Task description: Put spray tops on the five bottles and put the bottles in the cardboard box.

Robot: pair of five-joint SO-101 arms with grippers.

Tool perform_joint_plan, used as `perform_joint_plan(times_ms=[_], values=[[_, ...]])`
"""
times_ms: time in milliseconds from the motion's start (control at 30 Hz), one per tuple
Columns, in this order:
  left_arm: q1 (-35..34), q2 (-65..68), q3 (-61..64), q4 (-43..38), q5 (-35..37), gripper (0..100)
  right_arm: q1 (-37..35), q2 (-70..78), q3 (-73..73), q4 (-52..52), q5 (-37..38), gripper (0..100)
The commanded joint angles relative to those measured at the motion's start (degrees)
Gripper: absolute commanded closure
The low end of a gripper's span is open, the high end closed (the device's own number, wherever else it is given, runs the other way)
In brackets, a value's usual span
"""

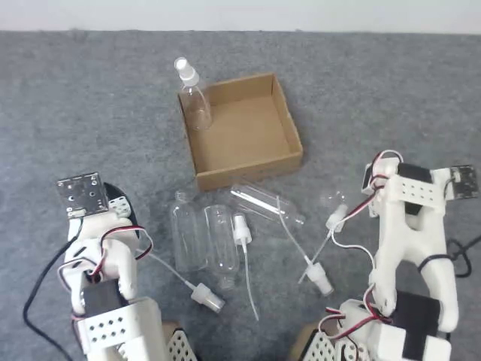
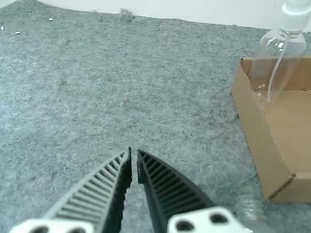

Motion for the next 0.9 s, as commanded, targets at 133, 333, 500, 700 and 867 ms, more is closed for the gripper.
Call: perform_joint_plan(times_ms=[133,333,500,700,867], values=[[0.1,-1.0,-0.9,-1.9,-0.7,99,0.7,-2.9,0.6,-3.6,-1.2,89.1],[0.1,-1.0,-0.9,-2.0,-0.7,99,0.9,-2.9,1.3,-2.3,-2.7,87.8],[0.0,-1.0,-0.9,-1.9,-0.7,99,0.9,-2.9,1.3,-2.7,-2.9,84.0],[-0.2,-1.0,-0.9,-1.8,-0.7,99,0.9,-2.0,1.3,-2.3,-2.9,82.8],[-0.2,-1.0,-0.9,-1.8,-0.7,99,1.1,2.2,1.3,-2.2,-2.9,82.7]])
